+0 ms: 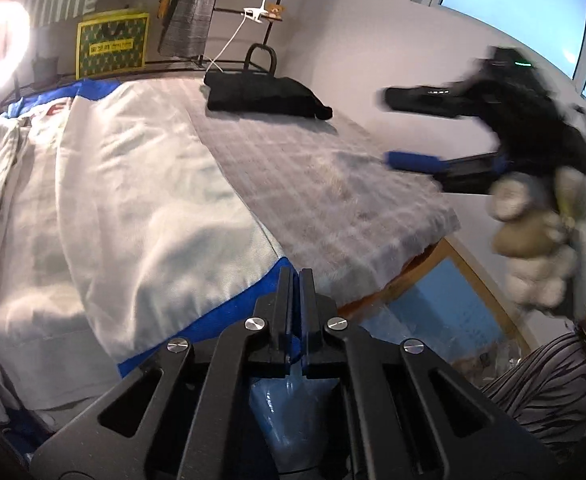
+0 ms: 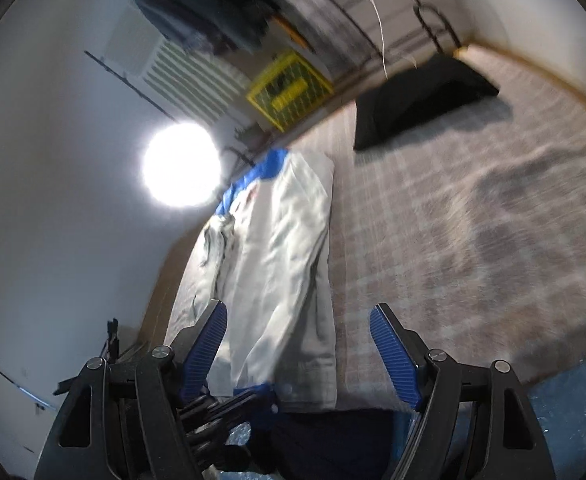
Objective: Fold large clothes
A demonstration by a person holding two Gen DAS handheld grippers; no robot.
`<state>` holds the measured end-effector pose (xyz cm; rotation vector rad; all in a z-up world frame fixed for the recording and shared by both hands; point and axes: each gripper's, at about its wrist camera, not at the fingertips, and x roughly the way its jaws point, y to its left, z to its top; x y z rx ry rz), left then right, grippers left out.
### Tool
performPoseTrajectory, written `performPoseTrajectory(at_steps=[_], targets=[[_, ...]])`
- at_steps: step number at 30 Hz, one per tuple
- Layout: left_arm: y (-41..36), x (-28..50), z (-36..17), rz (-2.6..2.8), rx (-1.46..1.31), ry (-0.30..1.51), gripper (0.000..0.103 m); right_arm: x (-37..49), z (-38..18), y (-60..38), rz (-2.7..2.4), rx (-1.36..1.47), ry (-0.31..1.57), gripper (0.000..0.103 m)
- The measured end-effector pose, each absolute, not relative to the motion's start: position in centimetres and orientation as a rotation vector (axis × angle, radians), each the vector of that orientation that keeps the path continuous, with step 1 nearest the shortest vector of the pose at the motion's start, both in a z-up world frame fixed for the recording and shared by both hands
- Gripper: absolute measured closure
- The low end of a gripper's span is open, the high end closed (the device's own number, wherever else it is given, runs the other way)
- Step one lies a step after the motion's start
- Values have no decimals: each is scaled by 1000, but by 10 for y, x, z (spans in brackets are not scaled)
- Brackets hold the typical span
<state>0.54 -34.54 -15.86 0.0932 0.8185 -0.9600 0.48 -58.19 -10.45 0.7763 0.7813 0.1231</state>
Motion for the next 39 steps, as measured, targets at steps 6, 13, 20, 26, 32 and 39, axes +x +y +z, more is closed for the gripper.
performPoseTrajectory(at_steps=[6, 13, 20, 26, 32, 39], targets=[[-367, -9, -179, -957, 258, 752, 103, 55, -142, -598, 121, 882, 857, 28], [-397, -28, -212, -878, 459, 657, 47, 43, -130, -607, 157, 934, 779, 28], [-409, -30, -233, -848, 598, 582, 52, 25, -134, -625, 133, 976, 764, 28], [-394, -25, -214, -909, 489, 605, 91, 17, -131, -642, 116, 1026, 707, 28], [-361, -3, -172, -912, 212, 667, 99, 60, -154, -629, 133, 1026, 794, 28], [-373, -12, -182, -914, 325, 640, 99, 135, -177, -604, 169, 919, 908, 28]])
